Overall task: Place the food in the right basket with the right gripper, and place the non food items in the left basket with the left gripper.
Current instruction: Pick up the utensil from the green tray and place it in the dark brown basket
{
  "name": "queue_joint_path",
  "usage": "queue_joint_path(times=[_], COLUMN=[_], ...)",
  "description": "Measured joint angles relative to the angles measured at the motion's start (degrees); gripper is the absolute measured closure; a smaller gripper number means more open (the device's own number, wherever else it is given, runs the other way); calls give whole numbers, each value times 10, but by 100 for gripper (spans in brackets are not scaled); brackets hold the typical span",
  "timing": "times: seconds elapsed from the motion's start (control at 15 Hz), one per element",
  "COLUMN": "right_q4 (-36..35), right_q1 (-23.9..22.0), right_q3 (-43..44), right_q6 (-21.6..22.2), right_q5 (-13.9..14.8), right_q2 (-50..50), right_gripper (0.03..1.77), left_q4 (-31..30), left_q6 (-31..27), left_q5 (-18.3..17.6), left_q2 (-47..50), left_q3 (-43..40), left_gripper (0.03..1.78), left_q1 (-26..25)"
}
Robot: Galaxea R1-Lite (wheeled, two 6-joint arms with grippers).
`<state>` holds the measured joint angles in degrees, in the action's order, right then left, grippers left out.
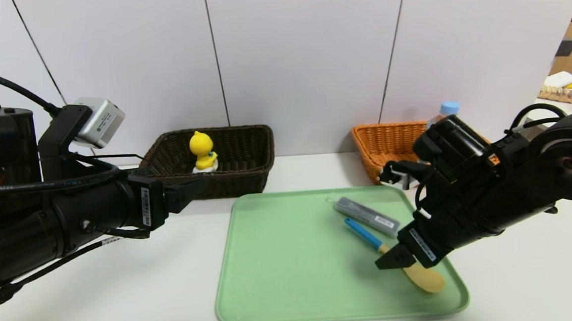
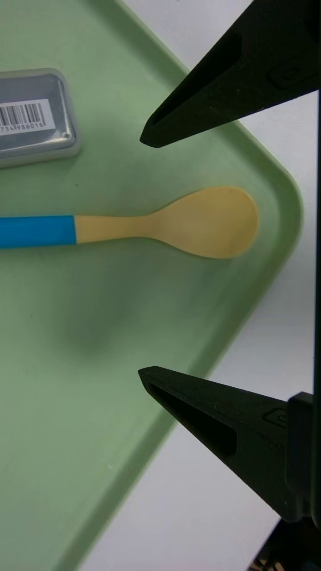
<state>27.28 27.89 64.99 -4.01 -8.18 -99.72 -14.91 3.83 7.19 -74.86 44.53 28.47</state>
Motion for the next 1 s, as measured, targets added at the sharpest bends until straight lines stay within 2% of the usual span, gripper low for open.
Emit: queue_joint_path(times=[0.2,0.6,1.0], right_q4=[-8,-14,-41], right_q1=[6,28,30], right_q3=[12,34,44], right_q6=[-3,1,2], right_q5=[12,15,29], right_q2=[-30,-72,-98], right_gripper=[10,10,10], left_q4=[0,-1,-1], left_q6=[0,1,1], left_q5=[0,-2,-7], left_q2=[0,0,-1], left_q3=[0,0,-1], left_gripper=[12,12,12], left_q1=[0,-4,-14])
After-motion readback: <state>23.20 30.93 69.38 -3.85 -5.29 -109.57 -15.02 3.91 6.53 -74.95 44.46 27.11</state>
